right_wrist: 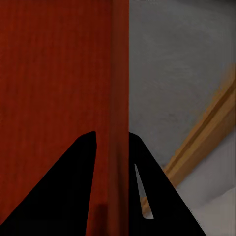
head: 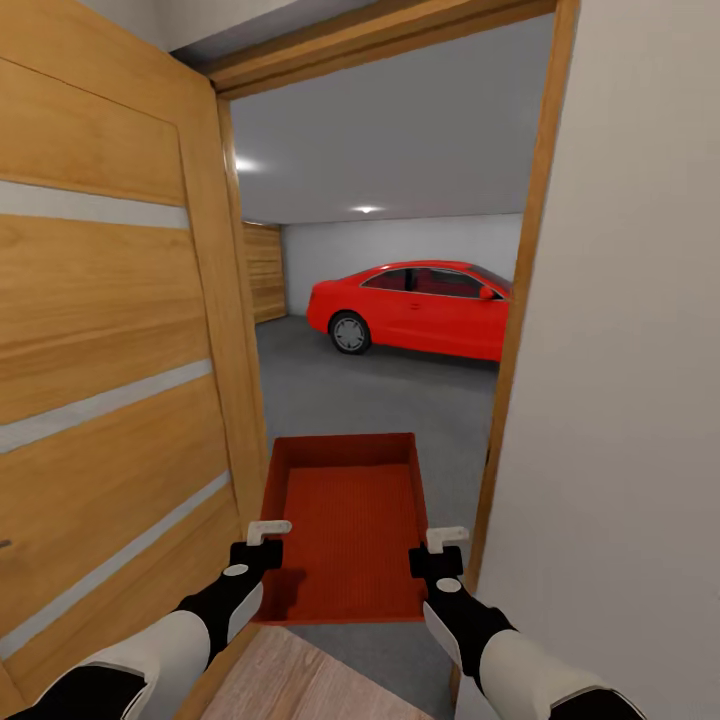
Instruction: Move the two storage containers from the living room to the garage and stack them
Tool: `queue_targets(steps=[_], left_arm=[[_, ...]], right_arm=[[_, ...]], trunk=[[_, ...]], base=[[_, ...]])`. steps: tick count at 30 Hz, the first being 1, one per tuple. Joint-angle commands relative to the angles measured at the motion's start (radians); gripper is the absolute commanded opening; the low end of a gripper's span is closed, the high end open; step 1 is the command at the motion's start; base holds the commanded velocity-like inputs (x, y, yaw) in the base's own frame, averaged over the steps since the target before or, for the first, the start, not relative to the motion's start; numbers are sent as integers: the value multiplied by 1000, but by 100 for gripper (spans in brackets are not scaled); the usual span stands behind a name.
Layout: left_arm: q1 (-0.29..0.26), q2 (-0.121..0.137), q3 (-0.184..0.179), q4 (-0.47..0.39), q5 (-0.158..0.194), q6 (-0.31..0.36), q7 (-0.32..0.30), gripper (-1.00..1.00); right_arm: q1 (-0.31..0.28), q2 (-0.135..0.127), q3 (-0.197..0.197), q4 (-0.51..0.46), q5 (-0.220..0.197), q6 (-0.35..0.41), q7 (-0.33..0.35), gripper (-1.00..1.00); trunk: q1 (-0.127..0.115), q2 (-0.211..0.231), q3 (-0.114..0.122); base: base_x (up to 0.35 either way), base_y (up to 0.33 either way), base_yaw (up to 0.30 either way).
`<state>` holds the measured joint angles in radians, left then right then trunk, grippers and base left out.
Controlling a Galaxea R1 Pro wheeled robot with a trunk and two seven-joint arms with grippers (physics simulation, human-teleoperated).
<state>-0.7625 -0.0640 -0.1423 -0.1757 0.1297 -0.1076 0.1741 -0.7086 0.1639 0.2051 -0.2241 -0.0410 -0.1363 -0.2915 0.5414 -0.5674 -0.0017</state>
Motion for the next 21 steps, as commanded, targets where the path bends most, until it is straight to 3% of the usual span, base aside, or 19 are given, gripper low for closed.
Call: queue_targets(steps=[1, 9, 21], left_arm=[[-1, 35, 53, -2, 59, -61, 5, -100], [-1, 35, 53, -2, 59, -61, 5, -100], [-1, 34, 53, -2, 59, -61, 5, -100]], right_arm=[[0, -3, -29, 12, -16, -8, -1, -100], [0, -3, -29, 12, -17, -8, -1, -100], [0, -2, -29, 12, -17, -8, -1, -100]], trunk=[[1, 0, 0], [1, 0, 0], [1, 0, 0]], base=[[156, 209, -1], [187, 257, -29], [193, 266, -232]])
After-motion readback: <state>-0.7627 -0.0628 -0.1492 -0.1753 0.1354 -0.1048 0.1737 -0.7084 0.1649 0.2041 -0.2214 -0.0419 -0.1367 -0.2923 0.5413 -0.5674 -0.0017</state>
